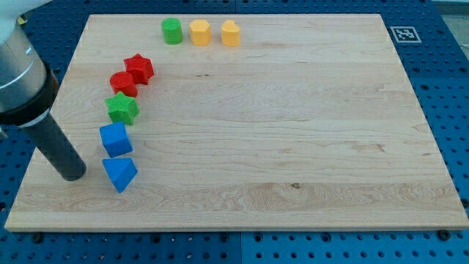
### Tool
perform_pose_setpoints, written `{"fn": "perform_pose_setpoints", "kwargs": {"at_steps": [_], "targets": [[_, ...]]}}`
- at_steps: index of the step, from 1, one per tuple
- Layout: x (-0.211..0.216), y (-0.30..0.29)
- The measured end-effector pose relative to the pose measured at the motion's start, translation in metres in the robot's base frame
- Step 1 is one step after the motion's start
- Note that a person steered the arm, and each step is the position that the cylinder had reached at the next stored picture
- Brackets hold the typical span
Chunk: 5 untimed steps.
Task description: Separate the green star from the vertical line of blocks
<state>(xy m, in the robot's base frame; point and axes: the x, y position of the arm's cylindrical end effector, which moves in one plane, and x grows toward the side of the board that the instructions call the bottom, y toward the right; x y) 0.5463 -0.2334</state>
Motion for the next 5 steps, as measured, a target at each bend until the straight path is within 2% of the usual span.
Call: {"fn": "perform_pose_setpoints", "kwargs": {"at_steps": [1, 3, 5], "targets": [[-0.042, -0.017], [-0.096, -0.048], [-0.103, -0.034]]}}
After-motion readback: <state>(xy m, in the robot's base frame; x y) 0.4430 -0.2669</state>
